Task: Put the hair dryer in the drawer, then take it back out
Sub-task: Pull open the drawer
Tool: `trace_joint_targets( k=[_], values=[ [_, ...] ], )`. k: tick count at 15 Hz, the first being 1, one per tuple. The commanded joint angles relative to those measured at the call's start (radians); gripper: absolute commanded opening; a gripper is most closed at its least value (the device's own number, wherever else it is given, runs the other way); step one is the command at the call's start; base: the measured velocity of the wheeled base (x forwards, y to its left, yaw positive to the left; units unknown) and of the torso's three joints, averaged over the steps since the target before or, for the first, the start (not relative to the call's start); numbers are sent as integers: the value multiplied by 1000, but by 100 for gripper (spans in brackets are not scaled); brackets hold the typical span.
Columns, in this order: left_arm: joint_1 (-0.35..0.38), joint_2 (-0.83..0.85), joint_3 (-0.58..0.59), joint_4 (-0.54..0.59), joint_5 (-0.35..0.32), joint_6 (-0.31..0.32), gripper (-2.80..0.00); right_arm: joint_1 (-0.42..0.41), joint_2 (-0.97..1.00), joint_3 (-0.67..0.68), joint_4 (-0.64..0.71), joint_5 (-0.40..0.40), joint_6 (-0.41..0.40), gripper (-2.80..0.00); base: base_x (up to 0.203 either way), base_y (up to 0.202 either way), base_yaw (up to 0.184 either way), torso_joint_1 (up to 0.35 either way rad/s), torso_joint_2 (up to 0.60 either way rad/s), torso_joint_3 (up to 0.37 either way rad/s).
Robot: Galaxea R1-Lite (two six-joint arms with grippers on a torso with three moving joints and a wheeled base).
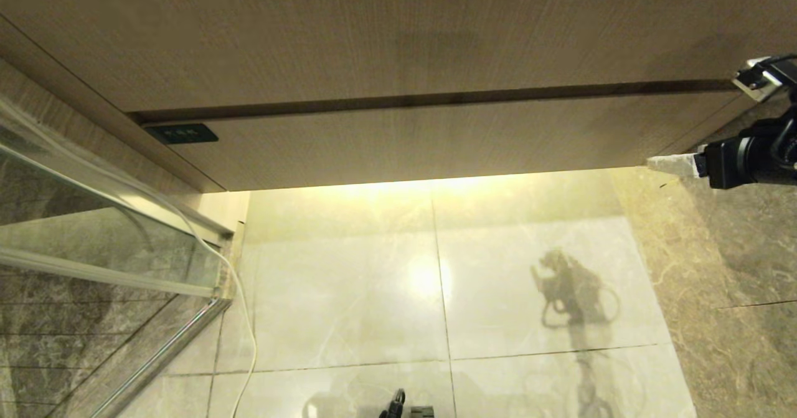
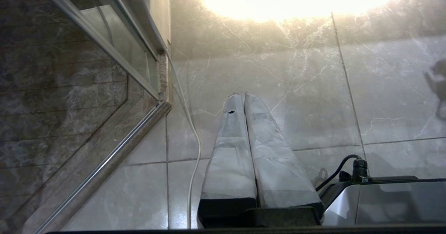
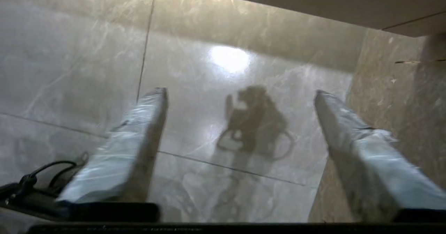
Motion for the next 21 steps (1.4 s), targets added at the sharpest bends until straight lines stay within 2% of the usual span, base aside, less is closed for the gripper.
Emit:
trace_joint_targets(
  k=[1, 5, 7, 9, 12, 16, 19, 21],
  values=[
    [0, 0, 0, 0, 0, 0, -280, 20, -119, 58, 25, -2, -52, -280, 0, 0, 0, 0, 0, 0],
    [-1, 0, 1, 0, 1, 0, -280, 66, -272, 133, 118, -2, -162, -280, 0, 0, 0, 0, 0, 0],
    [0, 0, 0, 0, 1, -1, -280, 98, -334, 168, 121, -24, -215, -280, 0, 0, 0, 0, 0, 0],
    [-1, 0, 0, 0, 0, 1, -280, 129, -377, 172, 117, -76, -359, -280, 0, 0, 0, 0, 0, 0],
    [-1, 0, 0, 0, 0, -1, -280, 175, -407, 183, 56, -90, -549, -280, 0, 0, 0, 0, 0, 0],
    [0, 0, 1, 0, 0, 1, -280, 305, -408, 243, -156, -91, -793, -280, 0, 0, 0, 0, 0, 0],
    [-1, 0, 2, 0, 0, 0, -280, 377, -348, 292, -290, -83, -825, -280, 0, 0, 0, 0, 0, 0],
    [-1, 0, 2, 0, 0, 0, -280, 389, -297, 275, -292, -66, -848, -280, 0, 0, 0, 0, 0, 0]
  ],
)
